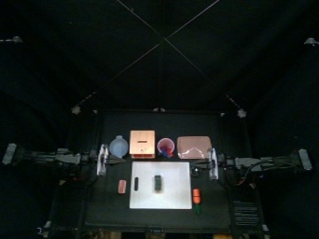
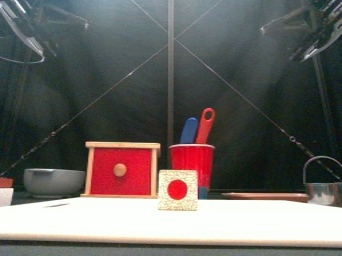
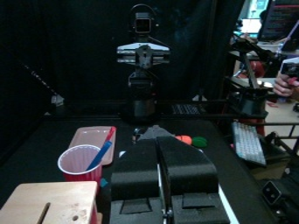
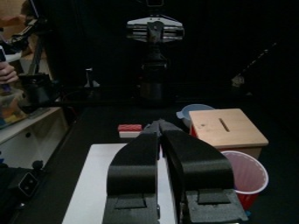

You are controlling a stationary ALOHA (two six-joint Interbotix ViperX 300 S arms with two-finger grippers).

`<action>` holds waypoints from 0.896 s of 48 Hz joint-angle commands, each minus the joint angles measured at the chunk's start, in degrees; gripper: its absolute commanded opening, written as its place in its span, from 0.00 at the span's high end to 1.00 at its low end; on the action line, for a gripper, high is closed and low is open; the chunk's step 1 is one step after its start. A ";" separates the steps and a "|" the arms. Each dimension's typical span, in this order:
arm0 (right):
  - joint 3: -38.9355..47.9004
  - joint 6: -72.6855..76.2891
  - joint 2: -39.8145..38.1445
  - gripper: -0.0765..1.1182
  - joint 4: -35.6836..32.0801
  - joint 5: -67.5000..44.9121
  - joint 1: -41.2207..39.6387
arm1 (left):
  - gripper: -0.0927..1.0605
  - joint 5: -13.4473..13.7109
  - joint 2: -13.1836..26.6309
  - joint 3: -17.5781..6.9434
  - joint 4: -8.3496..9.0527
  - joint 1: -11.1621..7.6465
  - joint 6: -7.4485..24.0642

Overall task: Cut the sushi into 4 pieces with the knife
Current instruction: Pick up the knife at its handle with right hand

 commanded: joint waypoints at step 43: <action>-35.07 0.97 33.05 0.05 -9.58 40.69 -5.98 | 0.91 -19.34 10.46 4.57 6.68 0.35 0.44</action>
